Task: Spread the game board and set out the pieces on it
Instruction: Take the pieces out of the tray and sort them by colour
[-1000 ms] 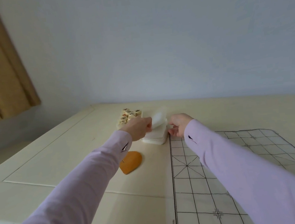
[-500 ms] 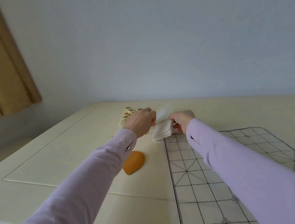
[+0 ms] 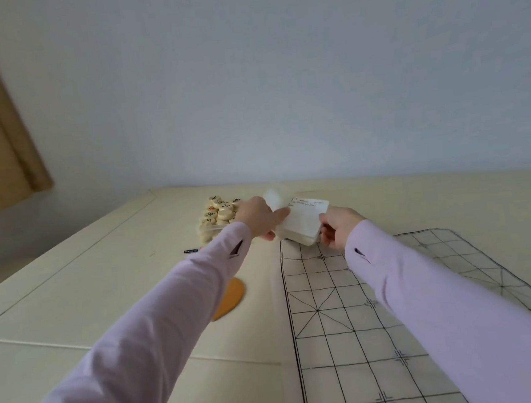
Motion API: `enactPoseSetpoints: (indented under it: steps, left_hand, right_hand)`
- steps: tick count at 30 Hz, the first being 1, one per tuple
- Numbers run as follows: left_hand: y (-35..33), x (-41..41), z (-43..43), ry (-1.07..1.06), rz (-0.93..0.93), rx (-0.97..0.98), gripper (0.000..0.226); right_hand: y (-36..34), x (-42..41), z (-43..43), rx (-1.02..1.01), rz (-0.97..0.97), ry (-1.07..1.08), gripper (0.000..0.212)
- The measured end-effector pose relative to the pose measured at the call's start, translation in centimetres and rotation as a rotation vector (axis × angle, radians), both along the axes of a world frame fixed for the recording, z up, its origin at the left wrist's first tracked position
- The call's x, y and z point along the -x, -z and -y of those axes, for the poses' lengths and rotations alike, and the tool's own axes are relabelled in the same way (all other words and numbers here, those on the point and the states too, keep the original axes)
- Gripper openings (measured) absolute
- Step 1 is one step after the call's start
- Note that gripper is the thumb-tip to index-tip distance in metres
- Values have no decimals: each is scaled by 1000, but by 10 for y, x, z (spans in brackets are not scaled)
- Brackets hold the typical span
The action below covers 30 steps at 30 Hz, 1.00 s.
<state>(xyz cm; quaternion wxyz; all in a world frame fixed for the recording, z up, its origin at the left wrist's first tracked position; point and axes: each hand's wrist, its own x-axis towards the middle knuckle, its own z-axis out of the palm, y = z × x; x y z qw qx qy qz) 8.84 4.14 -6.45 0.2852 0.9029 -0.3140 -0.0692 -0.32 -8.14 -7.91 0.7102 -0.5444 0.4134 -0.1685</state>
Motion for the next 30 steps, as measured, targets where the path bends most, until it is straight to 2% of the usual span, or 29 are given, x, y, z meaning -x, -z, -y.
enactPoseSetpoints:
  steps: [3, 6, 9, 12, 14, 17, 20, 22, 25, 30]
  left_hand:
    - [0, 3, -1, 14, -197, 170, 28]
    - [-3, 6, 6, 30, -311, 286, 35]
    - [-7, 6, 16, 36, -265, 374, 38]
    - [-17, 10, 30, -53, -72, 425, 39]
    - [-21, 14, 42, -88, -1, 393, 42]
    - [-18, 14, 65, -122, -14, 319, 46]
    - [-15, 10, 81, -184, -62, 291, 45]
    - [-15, 6, 86, -265, -55, 334, 42]
    - [-16, 0, 86, -406, 20, 458, 38]
    - [-17, -8, 93, -486, 70, 606, 39]
  right_hand:
    - [-2, 5, 4, 9, -5, 10, 27]
    - [-6, 11, 5, 13, 54, 3, 24]
    - [-11, 20, 9, 32, 108, -53, 22]
    - [-17, 30, 18, 174, 42, -71, 7]
    - [-17, 36, 27, 359, -110, -153, 22]
    - [-14, 49, 35, 665, -394, -427, 63]
    - [-9, 58, 42, 956, -632, -576, 102]
    - [-6, 63, 47, 1047, -728, -621, 114]
    - [-6, 68, 52, 1103, -824, -714, 111]
    - [-13, 74, 52, 1211, -937, -869, 79]
